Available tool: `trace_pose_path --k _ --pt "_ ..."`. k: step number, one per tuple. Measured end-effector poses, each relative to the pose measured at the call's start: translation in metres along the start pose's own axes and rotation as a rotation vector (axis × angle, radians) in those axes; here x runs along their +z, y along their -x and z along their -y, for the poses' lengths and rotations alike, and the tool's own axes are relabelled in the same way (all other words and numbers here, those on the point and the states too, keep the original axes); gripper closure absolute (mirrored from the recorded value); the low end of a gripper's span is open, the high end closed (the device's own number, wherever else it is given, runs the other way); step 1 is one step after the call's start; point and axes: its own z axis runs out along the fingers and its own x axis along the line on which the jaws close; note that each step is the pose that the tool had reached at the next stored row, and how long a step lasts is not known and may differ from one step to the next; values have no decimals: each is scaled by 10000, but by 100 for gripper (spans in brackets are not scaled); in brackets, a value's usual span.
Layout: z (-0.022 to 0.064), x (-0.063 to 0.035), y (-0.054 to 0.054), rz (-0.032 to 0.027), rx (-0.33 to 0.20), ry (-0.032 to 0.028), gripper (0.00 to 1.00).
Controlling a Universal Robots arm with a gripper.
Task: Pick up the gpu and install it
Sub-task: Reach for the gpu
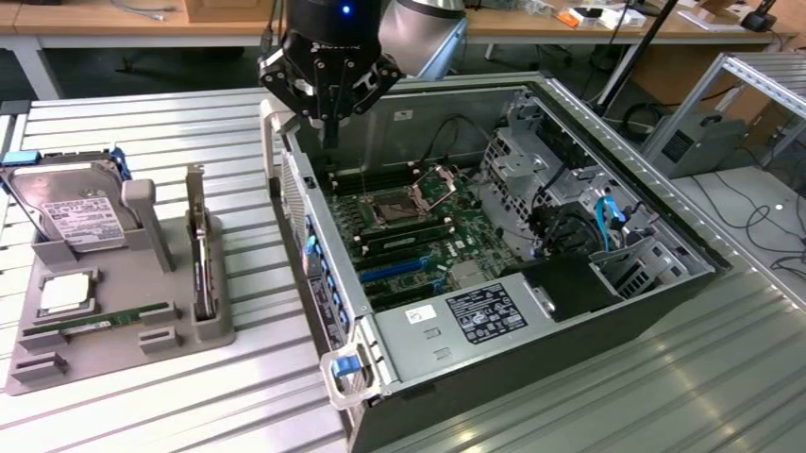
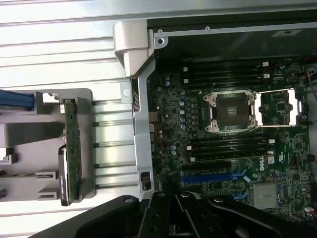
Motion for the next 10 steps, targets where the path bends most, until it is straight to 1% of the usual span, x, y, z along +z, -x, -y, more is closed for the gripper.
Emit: trace_pose_path --k 10 --pt "4 -2 -50 0 0 0 89"
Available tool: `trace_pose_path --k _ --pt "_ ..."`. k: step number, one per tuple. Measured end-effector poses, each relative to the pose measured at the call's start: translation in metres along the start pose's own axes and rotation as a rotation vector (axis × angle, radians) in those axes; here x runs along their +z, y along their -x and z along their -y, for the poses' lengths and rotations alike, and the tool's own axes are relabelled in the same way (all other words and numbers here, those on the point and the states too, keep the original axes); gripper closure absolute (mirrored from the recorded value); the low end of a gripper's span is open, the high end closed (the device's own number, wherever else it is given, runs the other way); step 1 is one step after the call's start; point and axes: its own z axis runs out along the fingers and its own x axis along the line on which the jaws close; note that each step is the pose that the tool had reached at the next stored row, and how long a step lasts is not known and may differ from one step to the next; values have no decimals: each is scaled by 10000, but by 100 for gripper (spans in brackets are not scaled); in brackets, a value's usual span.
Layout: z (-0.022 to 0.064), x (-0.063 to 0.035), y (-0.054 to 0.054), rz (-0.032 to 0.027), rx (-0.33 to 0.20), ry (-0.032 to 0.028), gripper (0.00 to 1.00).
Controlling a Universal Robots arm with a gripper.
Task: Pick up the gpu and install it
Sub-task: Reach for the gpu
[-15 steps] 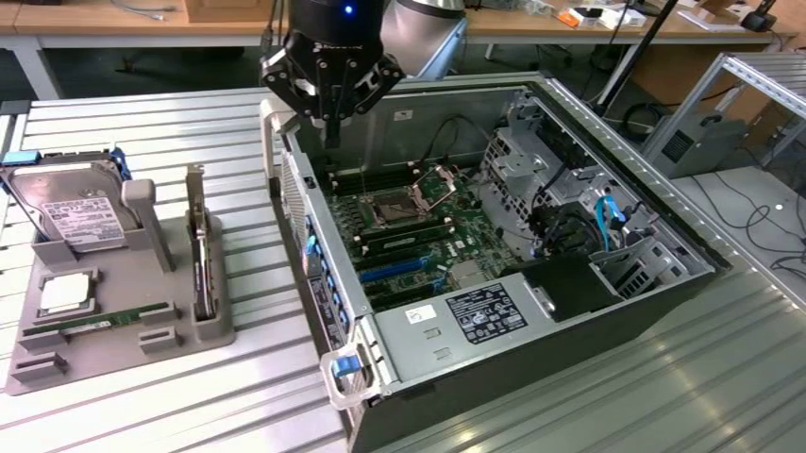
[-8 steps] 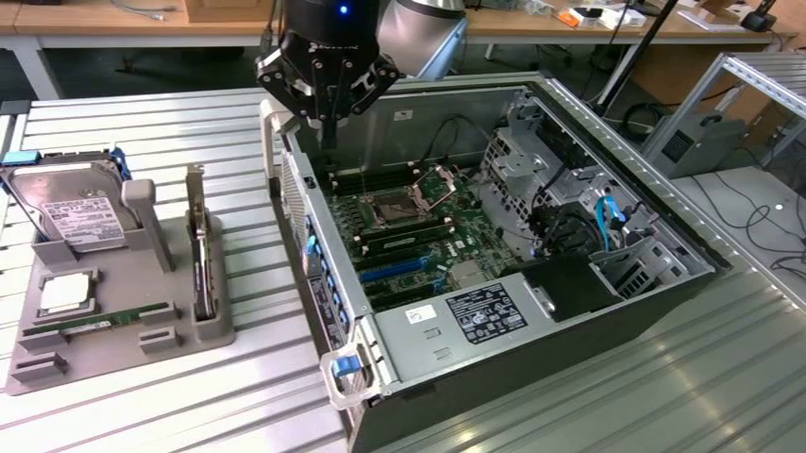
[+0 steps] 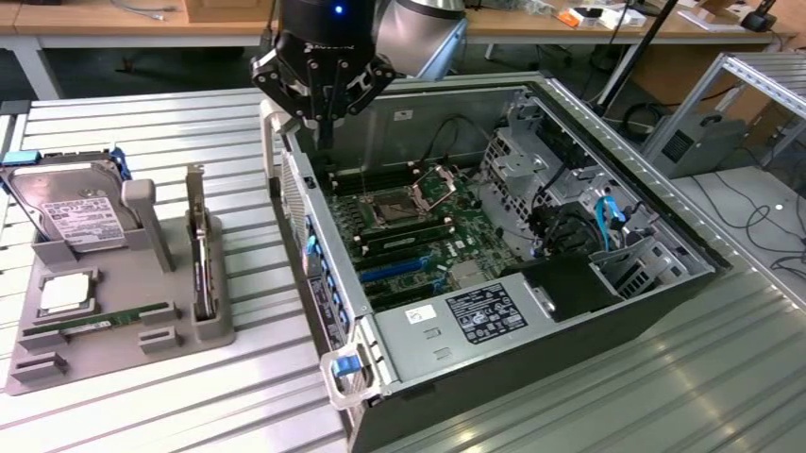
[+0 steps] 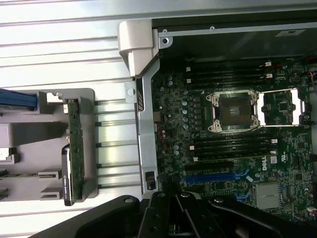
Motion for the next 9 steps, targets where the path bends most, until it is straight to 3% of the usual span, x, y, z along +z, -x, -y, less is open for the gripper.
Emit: trace_pose_path --k 9 --pt "3 -1 -37 0 0 0 89"
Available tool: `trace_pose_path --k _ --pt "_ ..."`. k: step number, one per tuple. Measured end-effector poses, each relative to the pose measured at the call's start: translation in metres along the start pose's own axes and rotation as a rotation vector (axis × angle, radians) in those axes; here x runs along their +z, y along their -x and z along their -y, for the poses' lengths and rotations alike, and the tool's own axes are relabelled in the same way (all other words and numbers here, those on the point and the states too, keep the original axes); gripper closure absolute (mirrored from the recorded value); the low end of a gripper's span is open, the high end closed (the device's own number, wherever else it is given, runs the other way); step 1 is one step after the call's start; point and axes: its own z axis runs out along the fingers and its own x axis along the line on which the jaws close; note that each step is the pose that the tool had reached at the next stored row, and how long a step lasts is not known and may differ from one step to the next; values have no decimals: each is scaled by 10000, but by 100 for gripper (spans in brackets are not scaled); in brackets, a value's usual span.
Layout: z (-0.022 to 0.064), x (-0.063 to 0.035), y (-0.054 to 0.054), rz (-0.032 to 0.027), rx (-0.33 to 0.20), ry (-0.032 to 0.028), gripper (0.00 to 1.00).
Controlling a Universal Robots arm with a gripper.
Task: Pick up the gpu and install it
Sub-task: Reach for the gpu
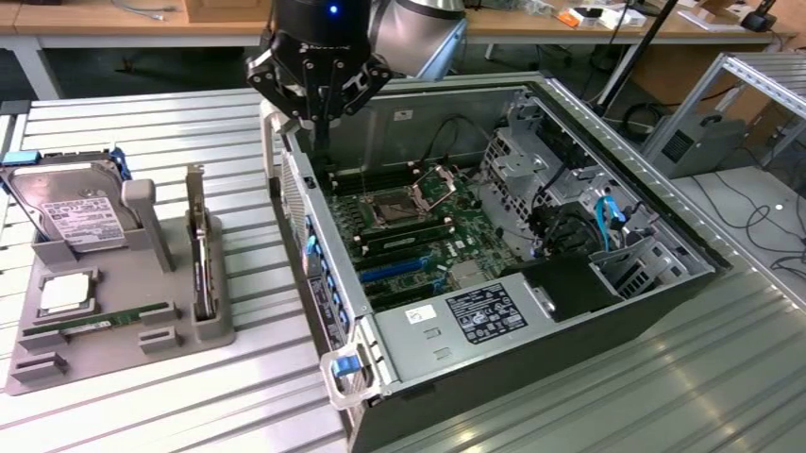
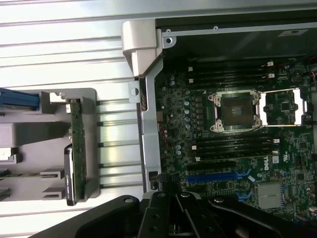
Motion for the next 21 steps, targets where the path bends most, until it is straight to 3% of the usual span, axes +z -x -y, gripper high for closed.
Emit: trace_pose_path --k 21 --pt "12 -4 -158 0 0 0 89"
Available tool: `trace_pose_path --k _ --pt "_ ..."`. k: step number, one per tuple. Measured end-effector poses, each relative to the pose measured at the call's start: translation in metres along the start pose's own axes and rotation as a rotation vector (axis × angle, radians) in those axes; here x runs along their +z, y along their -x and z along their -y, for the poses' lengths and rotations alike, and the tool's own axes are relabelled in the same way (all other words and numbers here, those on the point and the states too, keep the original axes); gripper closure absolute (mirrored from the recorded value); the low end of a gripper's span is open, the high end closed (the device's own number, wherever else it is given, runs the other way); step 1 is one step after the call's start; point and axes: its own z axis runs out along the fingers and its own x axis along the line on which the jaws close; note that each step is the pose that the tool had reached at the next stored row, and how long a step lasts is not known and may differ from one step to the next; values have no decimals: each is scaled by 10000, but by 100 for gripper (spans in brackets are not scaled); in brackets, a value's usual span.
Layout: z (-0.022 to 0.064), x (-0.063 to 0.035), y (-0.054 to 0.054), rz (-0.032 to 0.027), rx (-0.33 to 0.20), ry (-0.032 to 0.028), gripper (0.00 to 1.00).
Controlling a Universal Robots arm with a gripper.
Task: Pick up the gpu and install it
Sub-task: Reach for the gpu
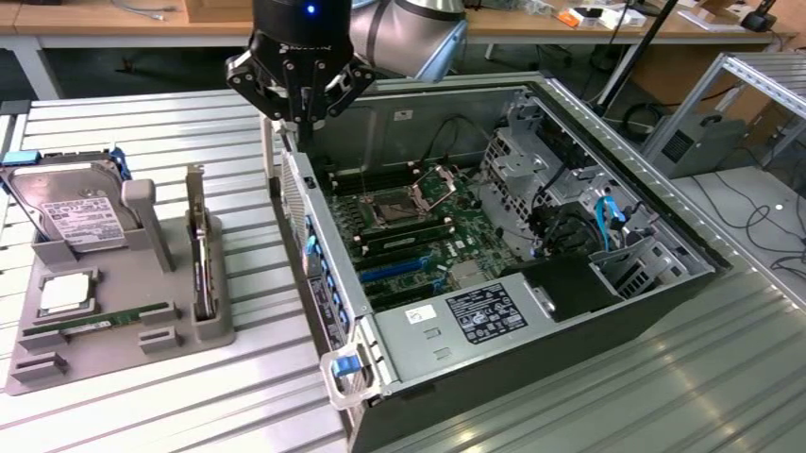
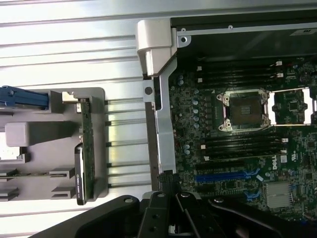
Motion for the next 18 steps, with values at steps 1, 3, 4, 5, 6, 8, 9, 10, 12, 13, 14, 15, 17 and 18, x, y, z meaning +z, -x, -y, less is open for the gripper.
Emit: trace_pose_path --k 1,3,4,5,6,8,9,10,12,13,14,15,17,18 --pt "1 0 -10 0 0 0 89" --pt "2 -1 -25 0 0 0 89" --pt "3 -1 -39 0 0 0 89" --pt "4 -1 -50 0 0 0 89" --pt "5 -2 -60 0 0 0 89" --pt "6 -2 -75 0 0 1 89" --pt "7 -2 -88 0 0 0 89" --pt "8 -3 -101 0 0 -1 89" --pt "10 -3 -125 0 0 0 89" --pt "11 -4 -138 0 0 0 89" --pt "11 -4 -147 0 -1 0 89" --pt "12 -4 -159 0 0 0 89" --pt "14 -5 -179 0 0 0 89" --pt "14 -5 -187 0 0 0 89"
